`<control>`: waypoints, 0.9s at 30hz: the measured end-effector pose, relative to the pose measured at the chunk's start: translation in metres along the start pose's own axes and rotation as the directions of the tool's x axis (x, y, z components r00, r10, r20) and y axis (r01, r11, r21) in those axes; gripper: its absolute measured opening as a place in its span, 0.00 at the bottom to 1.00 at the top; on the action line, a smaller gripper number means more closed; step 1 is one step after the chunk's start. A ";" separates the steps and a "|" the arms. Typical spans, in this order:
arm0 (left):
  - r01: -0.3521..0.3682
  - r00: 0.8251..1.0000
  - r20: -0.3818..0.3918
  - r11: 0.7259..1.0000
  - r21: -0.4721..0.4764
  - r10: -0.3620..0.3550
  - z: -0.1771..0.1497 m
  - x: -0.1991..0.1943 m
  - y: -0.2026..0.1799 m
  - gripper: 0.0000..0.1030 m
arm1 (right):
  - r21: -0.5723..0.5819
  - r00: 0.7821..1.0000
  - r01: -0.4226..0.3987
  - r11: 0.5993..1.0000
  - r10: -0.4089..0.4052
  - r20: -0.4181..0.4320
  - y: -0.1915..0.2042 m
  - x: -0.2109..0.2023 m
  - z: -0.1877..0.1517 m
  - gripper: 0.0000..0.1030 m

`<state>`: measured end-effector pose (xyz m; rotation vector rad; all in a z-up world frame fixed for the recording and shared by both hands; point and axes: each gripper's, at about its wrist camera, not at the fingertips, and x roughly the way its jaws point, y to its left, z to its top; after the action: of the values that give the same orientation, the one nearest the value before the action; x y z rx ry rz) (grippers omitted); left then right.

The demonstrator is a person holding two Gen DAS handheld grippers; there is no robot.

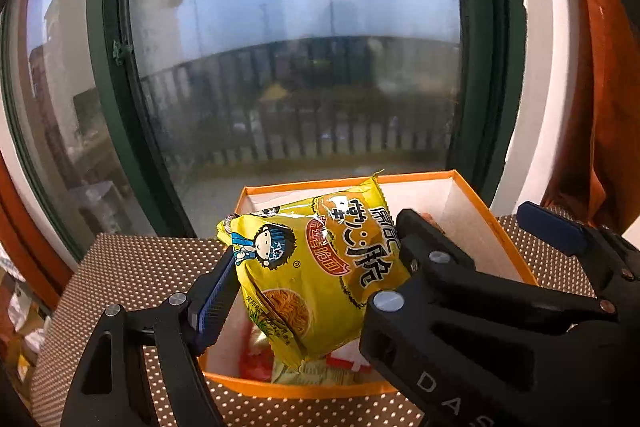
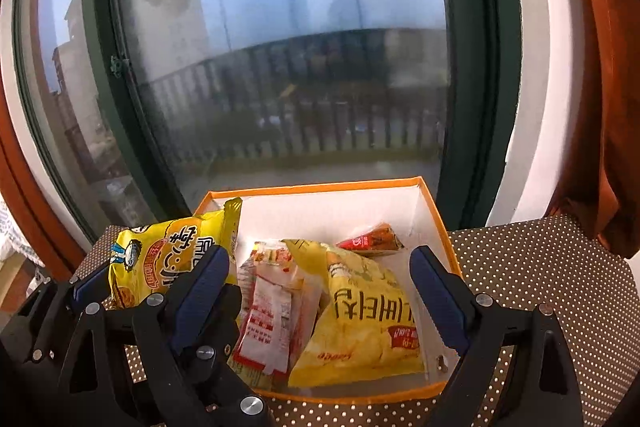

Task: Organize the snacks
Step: 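Lower the chip bag into the box and open the left gripper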

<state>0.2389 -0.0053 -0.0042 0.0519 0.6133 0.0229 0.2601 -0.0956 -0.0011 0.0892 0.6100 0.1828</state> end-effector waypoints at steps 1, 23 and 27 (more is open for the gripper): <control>0.009 1.000 -0.005 1.000 -0.005 -0.009 0.001 0.004 0.000 0.78 | 0.005 1.000 0.002 1.000 -0.002 0.008 0.000 0.000 0.001 0.91; 0.035 0.991 -0.132 0.999 0.018 -0.033 -0.010 0.078 -0.013 0.82 | 0.020 0.993 0.061 0.998 -0.059 -0.103 -0.021 0.066 -0.005 0.91; 0.049 0.977 -0.207 0.999 0.017 -0.044 -0.013 0.086 -0.009 0.84 | 0.020 0.985 0.057 0.998 -0.053 -0.164 -0.021 0.077 -0.010 0.91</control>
<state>0.3017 -0.0109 -0.0647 0.0564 0.8230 -0.0243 0.3194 -0.1008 -0.0553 0.0820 0.7776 0.1295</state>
